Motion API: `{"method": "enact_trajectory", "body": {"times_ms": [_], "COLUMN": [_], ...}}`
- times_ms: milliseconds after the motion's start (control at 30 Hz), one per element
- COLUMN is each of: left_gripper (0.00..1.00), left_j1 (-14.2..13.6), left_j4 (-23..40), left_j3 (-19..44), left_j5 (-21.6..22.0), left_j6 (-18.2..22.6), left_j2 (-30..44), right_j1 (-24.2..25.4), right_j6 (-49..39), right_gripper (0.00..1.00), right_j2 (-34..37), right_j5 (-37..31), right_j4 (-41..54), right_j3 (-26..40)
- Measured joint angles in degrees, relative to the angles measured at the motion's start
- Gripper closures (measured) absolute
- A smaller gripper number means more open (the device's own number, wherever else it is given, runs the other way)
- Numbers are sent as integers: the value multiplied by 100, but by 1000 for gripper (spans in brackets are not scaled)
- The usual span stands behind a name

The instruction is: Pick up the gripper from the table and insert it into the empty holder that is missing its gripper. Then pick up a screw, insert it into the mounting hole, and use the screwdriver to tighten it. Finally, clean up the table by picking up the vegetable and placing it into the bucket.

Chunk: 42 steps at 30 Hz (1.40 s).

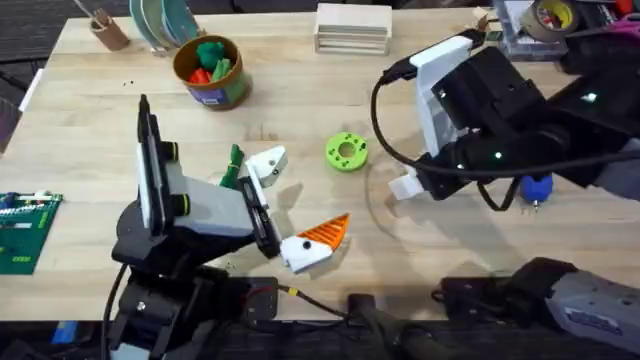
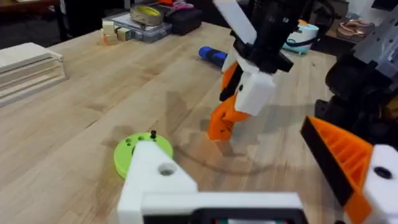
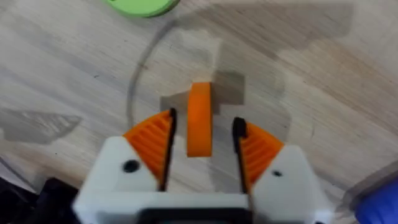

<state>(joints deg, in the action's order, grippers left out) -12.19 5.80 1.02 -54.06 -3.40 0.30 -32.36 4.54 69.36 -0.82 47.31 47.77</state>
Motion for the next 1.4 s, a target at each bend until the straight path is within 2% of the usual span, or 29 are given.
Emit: {"method": "enact_trajectory", "body": {"times_ms": [100, 367, 467, 700, 833, 1000, 1167, 1400], "left_gripper": [8, 7, 8, 8, 7, 8, 8, 8], "left_j1": [0, 0, 0, 0, 0, 0, 0, 0], "left_j4": [0, 0, 0, 0, 0, 0, 0, 0], "left_j3": [0, 0, 0, 0, 0, 0, 0, 0], "left_j5": [0, 0, 0, 0, 0, 0, 0, 0], "left_j6": [0, 0, 0, 0, 0, 1, 0, 0], "left_j2": [1, 0, 1, 1, 2, 1, 2, 2], "right_j1": [0, 0, 0, 0, 0, 0, 0, 0], "right_j6": [23, 18, 18, 18, 20, 19, 18, 20], "right_gripper": [562, 693, 802, 976, 981, 983, 983, 983], "right_j2": [2, 0, 0, -18, -105, -459, -1041, -2125], "right_j5": [0, -1, -4, -47, -44, -44, -44, -44], "right_j4": [12, 70, 70, 100, 352, 614, 662, 684], "right_j3": [0, 0, 0, 4, 121, 632, 1035, 1086]}}
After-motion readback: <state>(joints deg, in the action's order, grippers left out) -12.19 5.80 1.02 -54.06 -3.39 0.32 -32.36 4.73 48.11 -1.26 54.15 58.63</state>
